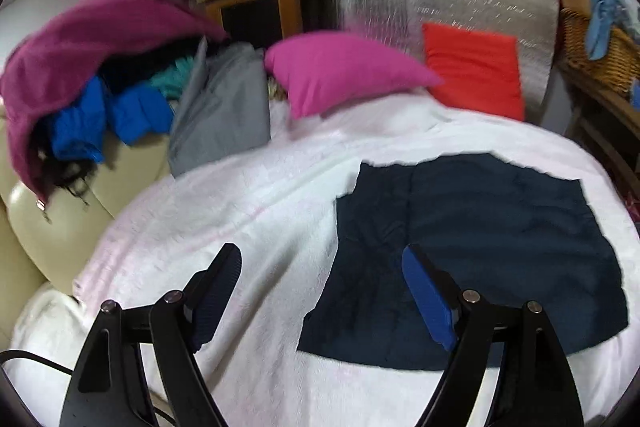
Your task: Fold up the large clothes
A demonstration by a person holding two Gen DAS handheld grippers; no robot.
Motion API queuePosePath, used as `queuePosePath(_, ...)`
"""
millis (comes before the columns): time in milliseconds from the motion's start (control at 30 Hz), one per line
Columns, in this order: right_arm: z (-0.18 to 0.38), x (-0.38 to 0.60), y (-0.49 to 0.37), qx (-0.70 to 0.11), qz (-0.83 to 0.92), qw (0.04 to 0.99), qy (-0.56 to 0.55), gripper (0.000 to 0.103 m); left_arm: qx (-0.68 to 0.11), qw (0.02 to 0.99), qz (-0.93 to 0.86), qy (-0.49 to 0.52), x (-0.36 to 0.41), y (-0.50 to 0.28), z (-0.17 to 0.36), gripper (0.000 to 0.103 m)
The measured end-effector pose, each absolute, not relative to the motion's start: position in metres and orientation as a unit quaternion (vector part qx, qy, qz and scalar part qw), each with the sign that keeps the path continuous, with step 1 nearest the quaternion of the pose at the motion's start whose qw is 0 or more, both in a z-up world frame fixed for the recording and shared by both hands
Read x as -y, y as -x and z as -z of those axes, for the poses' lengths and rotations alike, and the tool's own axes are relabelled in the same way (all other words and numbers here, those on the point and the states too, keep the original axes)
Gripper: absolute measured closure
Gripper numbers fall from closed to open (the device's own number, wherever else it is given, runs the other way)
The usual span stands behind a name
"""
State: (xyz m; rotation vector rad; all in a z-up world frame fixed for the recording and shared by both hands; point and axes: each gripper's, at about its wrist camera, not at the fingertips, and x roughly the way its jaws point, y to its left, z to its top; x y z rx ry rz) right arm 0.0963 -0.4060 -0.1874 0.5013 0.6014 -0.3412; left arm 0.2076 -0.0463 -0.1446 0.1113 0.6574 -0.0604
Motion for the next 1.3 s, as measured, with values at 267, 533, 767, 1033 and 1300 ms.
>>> queuePosePath(267,0.142,0.345,-0.039,-0.261,0.130,0.934,-0.209,0.029,-0.242,0.965,0.061,-0.080,0.057,-0.125,0.076,0.010)
queuePosePath(533,0.104,0.309,0.012,-0.217,0.127,0.949,-0.188,0.029,-0.200,0.972,0.091,-0.088,0.064,-0.051,0.036,0.004)
queuePosePath(767,0.081,0.283,0.062,-0.188,0.125,0.958,-0.175,0.027,-0.171,0.977,0.090,-0.086,0.061,0.000,0.015,0.002)
queuePosePath(1033,0.054,0.258,0.115,-0.154,0.127,0.967,-0.160,0.025,-0.139,0.983,0.075,-0.088,0.053,0.045,-0.006,0.002)
queuePosePath(1300,0.045,0.239,0.143,-0.146,0.124,0.970,-0.152,0.025,-0.114,0.986,0.077,-0.091,0.048,0.071,-0.018,0.002)
